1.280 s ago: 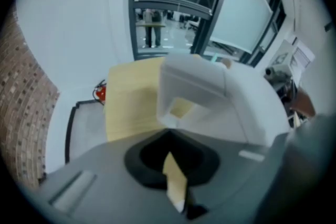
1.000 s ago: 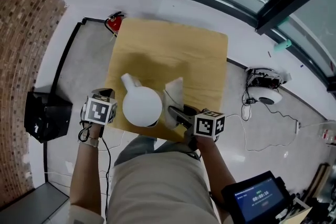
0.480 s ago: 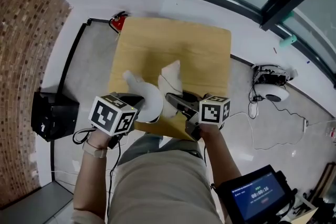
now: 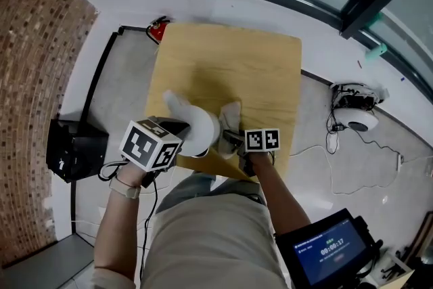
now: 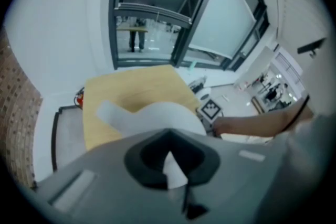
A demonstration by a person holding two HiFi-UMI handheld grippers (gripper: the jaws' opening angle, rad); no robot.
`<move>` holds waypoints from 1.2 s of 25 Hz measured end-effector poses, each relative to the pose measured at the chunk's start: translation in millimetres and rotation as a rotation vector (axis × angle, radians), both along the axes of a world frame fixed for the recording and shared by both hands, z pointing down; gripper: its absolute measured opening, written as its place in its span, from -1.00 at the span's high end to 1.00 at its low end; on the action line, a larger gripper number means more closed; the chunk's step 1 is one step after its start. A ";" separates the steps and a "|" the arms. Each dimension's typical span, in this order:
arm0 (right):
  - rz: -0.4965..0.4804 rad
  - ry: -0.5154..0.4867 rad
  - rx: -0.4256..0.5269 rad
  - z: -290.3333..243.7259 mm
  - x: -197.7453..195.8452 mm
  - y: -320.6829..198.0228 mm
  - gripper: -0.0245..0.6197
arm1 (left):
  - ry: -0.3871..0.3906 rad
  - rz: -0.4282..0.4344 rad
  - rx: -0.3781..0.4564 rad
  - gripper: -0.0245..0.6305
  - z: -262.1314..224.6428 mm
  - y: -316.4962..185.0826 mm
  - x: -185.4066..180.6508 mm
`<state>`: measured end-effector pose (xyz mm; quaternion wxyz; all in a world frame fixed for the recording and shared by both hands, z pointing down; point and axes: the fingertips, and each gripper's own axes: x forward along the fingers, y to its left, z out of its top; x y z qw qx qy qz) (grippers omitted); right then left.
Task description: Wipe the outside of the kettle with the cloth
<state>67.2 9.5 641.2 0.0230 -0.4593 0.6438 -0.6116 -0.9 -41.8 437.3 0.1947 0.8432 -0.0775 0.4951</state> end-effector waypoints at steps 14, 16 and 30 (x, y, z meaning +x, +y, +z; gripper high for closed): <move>0.073 -0.262 0.316 -127.1 6.7 -39.9 0.47 | 0.001 -0.002 0.020 0.93 1.7 -3.5 -1.9; 0.091 -0.235 0.202 -78.7 9.7 -35.0 0.47 | 0.000 -0.003 0.022 0.93 2.0 -2.1 -0.1; -0.001 -0.185 0.466 -197.0 7.9 -49.8 0.47 | 0.016 -0.016 0.027 0.93 2.4 -4.6 -2.6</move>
